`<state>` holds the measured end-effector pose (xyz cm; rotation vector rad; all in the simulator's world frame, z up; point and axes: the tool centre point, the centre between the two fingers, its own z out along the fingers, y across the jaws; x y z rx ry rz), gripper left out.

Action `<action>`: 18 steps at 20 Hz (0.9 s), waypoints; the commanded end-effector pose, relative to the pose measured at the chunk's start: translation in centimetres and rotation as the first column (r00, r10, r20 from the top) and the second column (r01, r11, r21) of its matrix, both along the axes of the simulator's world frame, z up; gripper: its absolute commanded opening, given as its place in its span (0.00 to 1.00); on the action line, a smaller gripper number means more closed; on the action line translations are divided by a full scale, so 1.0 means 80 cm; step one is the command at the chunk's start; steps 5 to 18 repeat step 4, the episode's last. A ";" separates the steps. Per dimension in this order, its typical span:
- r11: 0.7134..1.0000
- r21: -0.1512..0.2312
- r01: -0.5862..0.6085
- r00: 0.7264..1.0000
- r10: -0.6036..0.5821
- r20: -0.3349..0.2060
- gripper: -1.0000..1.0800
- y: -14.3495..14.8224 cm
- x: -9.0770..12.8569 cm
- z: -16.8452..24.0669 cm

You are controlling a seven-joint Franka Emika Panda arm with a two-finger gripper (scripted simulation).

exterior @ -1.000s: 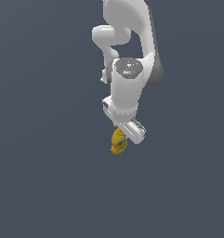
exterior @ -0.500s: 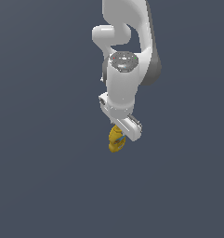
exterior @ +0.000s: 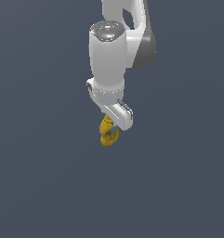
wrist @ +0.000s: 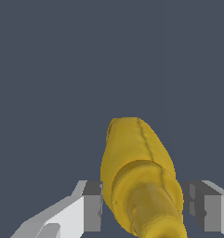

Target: Pick up the object and move it to a goal position.

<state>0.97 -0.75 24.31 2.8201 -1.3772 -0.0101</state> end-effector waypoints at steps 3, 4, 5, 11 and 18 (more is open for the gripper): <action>1.000 0.000 -0.001 1.000 0.001 0.007 0.00 -0.007 0.002 0.016; 1.000 0.000 -0.001 1.000 0.001 0.007 0.00 -0.007 0.002 0.016; 1.000 0.000 -0.001 1.000 0.001 0.007 0.00 -0.007 0.002 0.016; 1.000 0.000 -0.001 1.000 0.001 0.007 0.00 -0.007 0.002 0.016; 1.000 0.000 -0.001 1.000 0.001 0.007 0.00 -0.007 0.002 0.016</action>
